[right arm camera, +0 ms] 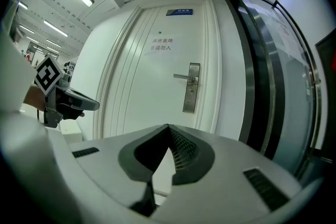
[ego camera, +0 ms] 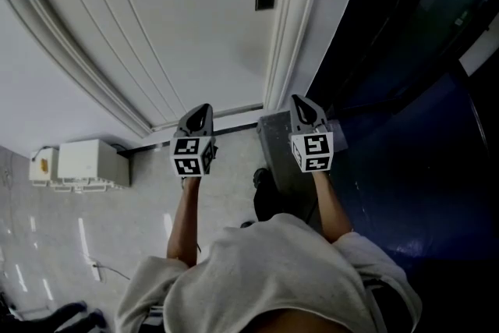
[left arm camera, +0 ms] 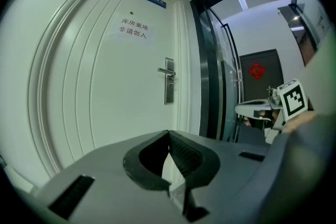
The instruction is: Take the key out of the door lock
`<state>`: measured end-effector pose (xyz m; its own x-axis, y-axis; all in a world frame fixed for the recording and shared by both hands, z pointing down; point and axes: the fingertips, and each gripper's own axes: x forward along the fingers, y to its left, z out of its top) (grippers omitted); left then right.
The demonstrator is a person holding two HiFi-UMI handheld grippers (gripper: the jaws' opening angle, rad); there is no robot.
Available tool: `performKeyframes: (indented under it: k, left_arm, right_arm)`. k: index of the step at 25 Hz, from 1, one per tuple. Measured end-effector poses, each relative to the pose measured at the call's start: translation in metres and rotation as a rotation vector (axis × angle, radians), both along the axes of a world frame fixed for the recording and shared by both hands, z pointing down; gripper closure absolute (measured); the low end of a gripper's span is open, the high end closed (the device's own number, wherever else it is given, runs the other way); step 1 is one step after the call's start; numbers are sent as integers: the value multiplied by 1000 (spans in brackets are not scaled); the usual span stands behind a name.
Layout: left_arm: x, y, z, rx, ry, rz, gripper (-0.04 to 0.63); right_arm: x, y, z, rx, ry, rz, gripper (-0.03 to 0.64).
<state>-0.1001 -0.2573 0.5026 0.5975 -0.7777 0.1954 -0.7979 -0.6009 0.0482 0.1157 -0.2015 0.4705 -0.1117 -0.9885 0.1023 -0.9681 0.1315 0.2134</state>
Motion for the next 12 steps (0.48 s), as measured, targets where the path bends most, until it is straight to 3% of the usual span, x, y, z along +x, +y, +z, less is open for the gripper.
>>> performKeyframes:
  k: [12]
  left_arm:
    - [62, -128, -12, 5, -5, -21, 577]
  right_arm:
    - [56, -133, -12, 7, -1, -35, 595]
